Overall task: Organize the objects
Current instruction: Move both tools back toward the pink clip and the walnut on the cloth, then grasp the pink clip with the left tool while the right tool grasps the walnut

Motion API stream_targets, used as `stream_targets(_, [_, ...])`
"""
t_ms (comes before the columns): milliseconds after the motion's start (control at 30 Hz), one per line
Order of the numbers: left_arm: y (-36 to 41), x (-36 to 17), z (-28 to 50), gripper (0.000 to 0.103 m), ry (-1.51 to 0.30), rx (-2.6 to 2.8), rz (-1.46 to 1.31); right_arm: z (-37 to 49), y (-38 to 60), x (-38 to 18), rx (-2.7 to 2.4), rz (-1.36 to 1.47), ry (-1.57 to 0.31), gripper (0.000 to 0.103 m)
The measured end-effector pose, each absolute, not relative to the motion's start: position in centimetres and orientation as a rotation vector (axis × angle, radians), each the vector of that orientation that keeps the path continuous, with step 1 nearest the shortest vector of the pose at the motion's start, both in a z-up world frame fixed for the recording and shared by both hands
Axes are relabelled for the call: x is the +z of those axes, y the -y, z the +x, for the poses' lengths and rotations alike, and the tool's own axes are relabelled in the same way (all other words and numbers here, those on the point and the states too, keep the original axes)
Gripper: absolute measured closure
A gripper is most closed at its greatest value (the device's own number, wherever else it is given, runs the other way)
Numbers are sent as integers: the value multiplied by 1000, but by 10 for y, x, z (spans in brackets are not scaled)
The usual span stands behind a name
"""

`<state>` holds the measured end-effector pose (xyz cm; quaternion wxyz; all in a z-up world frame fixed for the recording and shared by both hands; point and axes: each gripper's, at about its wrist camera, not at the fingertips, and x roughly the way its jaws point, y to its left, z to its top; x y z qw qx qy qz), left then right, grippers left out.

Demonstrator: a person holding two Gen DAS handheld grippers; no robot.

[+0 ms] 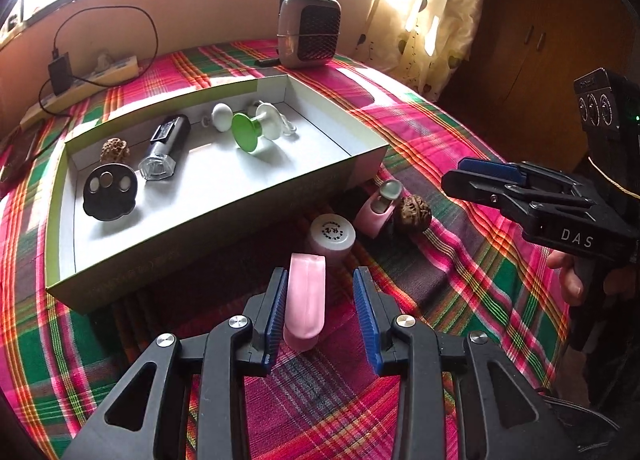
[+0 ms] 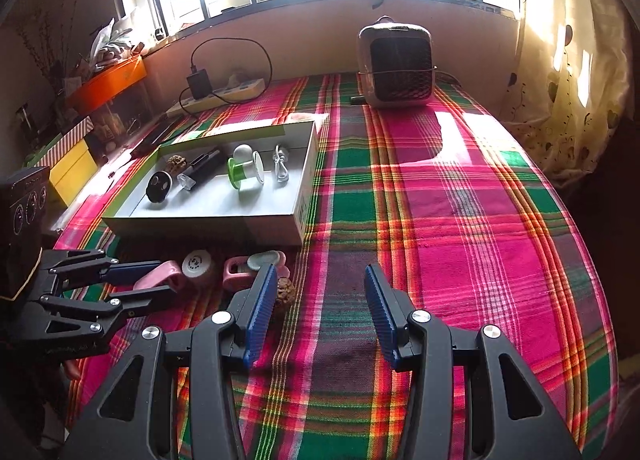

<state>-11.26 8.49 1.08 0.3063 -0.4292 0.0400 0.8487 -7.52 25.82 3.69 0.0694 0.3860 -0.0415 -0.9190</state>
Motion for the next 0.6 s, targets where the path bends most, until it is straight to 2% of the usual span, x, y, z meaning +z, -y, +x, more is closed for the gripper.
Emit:
stream_targets(300, [-82,7,-117,71,-49,2265,-1162,-83,-242,25,-2712,1206,92,56])
stream_targets(600, [-87,6,-118,71,-74,2298,-1161,-89,-230,14,-2679,1243,43,56])
